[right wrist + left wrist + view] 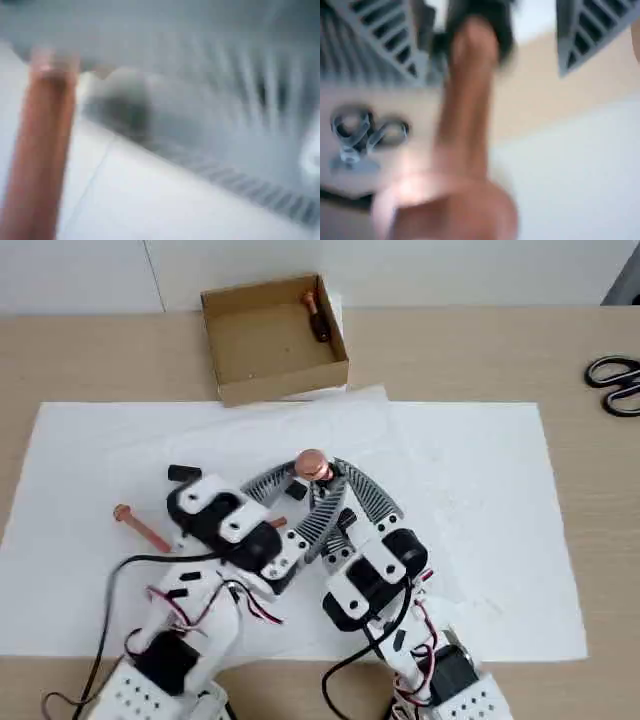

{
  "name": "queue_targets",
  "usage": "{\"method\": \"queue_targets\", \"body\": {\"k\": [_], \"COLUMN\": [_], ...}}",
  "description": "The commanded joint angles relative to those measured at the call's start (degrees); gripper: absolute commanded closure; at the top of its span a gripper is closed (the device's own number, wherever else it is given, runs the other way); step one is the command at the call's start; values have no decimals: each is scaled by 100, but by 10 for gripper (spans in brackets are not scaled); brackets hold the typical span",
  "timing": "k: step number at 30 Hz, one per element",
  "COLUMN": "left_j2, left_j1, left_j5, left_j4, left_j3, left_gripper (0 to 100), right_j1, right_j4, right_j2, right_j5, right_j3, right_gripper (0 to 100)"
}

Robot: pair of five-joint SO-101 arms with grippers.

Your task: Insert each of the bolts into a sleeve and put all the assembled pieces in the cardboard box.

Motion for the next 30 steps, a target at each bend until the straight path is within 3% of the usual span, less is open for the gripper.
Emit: {"method": "queue_targets", "body": {"k": [1,11,19,23,26,30], "left_j2": [-18,-18,-18,-18,-18,-18], "left_j1": [-18,-70,-1292,-1600,-1741,-2075], "left_j5": [-9,-35,0,0,-18,9], "left_j4": [149,149,176,800,1424,1846], "left_j3": [-75,-242,-2097,-2413,-2281,-1719], "left_gripper": [809,809,809,852,998,994], "right_j1": [-13,-4,215,242,251,470], "right_j4": [-13,-13,-4,-4,-4,4], "right_j2": [-110,-110,-110,-110,-110,-110], "right_j5": [18,18,9,0,9,18], "right_j3": [-290,-281,-255,-246,-246,-246], "right_gripper": [995,995,995,995,995,995]}}
